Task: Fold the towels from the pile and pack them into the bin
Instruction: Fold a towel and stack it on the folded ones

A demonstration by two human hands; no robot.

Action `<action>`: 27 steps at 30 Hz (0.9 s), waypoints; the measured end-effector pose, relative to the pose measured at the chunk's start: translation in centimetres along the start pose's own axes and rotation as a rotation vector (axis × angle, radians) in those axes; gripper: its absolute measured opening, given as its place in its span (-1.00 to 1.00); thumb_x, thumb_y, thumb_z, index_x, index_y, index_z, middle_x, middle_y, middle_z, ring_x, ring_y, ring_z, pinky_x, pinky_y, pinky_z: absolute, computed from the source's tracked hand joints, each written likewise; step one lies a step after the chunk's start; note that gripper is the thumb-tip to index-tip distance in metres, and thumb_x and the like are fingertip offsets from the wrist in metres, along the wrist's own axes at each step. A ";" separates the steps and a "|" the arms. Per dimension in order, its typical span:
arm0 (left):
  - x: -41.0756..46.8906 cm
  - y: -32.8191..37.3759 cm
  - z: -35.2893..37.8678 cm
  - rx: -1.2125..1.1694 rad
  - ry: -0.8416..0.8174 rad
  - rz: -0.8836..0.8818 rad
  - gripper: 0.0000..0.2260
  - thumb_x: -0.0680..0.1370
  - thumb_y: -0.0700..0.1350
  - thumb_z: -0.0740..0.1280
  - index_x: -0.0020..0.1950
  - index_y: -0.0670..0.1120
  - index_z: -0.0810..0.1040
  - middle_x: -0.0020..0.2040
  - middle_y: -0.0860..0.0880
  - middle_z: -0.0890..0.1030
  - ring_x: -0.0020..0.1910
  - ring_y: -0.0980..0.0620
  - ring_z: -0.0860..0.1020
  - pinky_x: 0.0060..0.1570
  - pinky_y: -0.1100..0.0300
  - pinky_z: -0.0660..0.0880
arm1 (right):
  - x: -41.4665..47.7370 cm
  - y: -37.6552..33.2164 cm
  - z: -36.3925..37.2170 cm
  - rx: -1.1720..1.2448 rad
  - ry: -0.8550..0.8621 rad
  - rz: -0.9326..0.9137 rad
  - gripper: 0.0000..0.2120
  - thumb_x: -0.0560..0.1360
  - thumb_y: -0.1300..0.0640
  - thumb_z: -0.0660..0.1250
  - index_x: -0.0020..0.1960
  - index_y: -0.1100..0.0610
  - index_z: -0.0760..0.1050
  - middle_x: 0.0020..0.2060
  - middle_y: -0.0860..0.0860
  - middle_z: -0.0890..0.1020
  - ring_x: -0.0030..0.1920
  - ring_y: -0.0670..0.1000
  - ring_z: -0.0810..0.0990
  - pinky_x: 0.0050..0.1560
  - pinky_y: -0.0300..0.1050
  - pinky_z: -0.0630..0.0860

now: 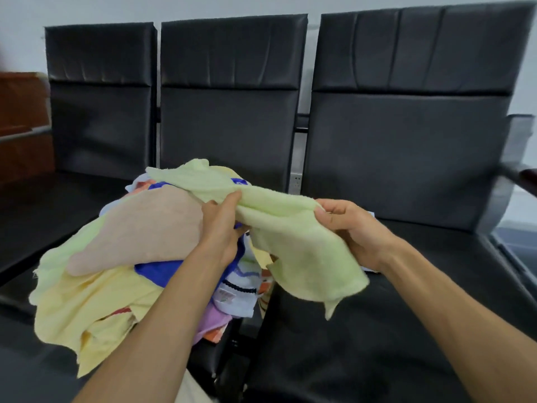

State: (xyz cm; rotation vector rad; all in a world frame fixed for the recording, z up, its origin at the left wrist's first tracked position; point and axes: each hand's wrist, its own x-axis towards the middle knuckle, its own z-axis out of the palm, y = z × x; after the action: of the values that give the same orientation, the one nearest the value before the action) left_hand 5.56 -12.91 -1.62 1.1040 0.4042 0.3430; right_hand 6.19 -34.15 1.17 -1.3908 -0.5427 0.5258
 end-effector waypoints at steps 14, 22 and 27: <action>-3.7 -0.4 1.6 0.262 -0.579 -0.054 -0.69 0.55 -0.25 0.21 0.26 -0.11 0.57 0.17 -0.15 0.64 0.19 -0.14 0.59 0.23 -0.08 0.50 | 4.3 3.4 0.3 0.116 0.299 0.321 -0.51 0.62 -0.20 0.09 0.16 0.17 0.57 0.01 0.08 0.68 0.05 0.10 0.66 0.04 -0.01 0.58; -3.1 -1.1 1.4 0.378 -0.292 -0.045 -0.68 0.49 0.14 0.39 0.14 -0.01 0.61 0.04 0.07 0.69 0.03 0.07 0.64 0.02 0.13 0.54 | 3.5 3.0 -0.8 0.229 0.606 0.151 -0.85 0.61 0.18 0.22 0.03 0.16 0.57 -0.13 0.04 0.63 -0.16 0.01 0.55 -0.13 -0.13 0.54; -4.3 -2.0 2.7 0.332 -0.369 -0.084 -0.74 0.51 0.06 0.40 0.13 -0.05 0.63 0.02 0.02 0.71 0.03 0.02 0.65 0.03 0.09 0.55 | -0.2 0.2 -1.6 0.142 0.583 -0.001 -0.70 0.65 0.20 0.11 0.22 0.24 0.56 0.12 0.17 0.65 -0.02 0.08 0.59 -0.04 -0.09 0.50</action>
State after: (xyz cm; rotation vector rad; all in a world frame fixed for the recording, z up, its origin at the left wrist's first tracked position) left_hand 3.15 -17.83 -1.77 1.4385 0.1799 -0.0089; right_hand 7.08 -35.50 0.77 -1.3282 -0.0325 0.1360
